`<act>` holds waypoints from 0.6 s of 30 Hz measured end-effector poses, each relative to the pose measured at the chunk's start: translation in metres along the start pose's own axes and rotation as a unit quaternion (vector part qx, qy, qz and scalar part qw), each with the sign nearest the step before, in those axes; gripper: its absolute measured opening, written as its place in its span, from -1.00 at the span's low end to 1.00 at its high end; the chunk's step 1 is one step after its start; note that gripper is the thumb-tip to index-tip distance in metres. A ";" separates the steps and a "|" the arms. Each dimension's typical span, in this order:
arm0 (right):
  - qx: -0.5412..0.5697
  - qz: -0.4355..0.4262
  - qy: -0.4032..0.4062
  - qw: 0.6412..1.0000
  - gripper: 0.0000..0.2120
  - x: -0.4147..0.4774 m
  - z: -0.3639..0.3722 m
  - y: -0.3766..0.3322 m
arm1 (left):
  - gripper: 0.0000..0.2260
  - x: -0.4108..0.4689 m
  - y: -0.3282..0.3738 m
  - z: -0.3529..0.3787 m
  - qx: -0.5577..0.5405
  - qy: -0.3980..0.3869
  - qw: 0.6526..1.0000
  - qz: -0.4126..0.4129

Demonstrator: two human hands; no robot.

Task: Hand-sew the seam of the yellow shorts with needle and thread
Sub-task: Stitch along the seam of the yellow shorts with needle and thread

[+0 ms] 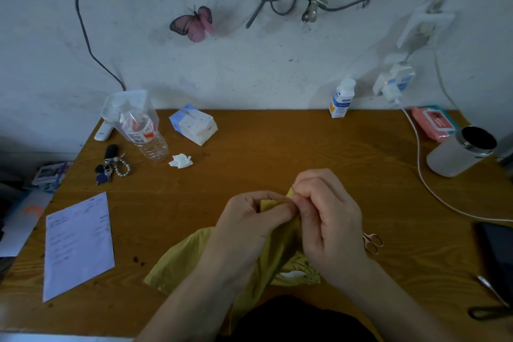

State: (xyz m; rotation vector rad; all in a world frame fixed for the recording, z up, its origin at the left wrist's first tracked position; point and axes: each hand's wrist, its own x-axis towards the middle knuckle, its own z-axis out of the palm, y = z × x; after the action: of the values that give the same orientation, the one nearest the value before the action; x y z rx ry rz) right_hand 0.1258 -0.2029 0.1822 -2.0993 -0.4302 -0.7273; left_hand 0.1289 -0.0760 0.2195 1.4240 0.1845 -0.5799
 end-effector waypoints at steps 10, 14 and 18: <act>0.034 0.006 0.071 0.997 -0.79 0.001 0.011 -0.002 | -0.92 0.005 -0.003 0.008 -0.236 -0.043 0.962 -0.129; -0.005 0.045 0.031 0.999 -0.78 0.004 0.010 0.004 | -0.94 0.005 -0.005 0.000 -0.103 0.054 0.993 -0.014; -0.040 0.050 -0.008 0.998 -0.75 0.007 0.011 0.003 | -0.85 0.004 -0.009 0.001 0.027 0.096 0.993 0.057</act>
State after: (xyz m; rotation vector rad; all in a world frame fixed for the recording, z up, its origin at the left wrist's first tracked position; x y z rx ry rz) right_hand 0.1363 -0.1957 0.1796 -2.1864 -0.3071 -0.6792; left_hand 0.1278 -0.0788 0.2098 1.5328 0.2391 -0.3565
